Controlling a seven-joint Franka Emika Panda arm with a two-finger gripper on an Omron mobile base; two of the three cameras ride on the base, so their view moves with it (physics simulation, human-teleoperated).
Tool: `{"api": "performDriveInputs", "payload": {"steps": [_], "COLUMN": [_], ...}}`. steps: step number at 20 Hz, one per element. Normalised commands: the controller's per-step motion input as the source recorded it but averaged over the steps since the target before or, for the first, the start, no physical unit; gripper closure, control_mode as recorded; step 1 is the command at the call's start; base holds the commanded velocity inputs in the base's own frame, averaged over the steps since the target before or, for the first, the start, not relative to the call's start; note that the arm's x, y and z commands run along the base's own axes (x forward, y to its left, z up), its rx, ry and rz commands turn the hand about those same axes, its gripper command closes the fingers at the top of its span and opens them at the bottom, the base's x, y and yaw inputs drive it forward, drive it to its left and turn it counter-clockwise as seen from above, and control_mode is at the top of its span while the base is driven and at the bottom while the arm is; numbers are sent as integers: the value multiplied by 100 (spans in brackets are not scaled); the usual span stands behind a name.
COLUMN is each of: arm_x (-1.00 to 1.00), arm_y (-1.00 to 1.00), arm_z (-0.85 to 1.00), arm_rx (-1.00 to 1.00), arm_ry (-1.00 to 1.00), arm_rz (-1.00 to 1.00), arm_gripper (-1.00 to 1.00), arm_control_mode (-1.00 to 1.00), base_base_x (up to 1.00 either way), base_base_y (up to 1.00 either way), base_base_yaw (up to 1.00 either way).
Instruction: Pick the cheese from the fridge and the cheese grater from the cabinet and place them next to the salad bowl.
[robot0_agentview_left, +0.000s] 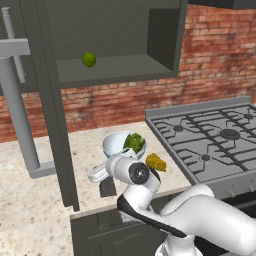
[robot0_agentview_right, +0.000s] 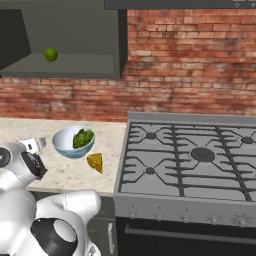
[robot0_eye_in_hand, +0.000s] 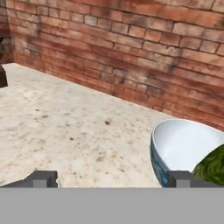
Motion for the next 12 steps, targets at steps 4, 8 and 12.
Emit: {"api": "performDriveInputs", "payload": {"steps": [4,8,12], "arm_x": [0,2,1], "arm_y": [-1,-20,-25], "arm_z": [100,71,48], "arm_rx": [4,0,0], "arm_ry": [2,28,50], "arm_rz": [1,0,0], "arm_gripper": [-100,-100,-100], "arm_control_mode": [-100,-100,-100], "base_base_x": [0,0,0], "base_base_y": [0,0,0], "base_base_yaw": [0,0,0]}}
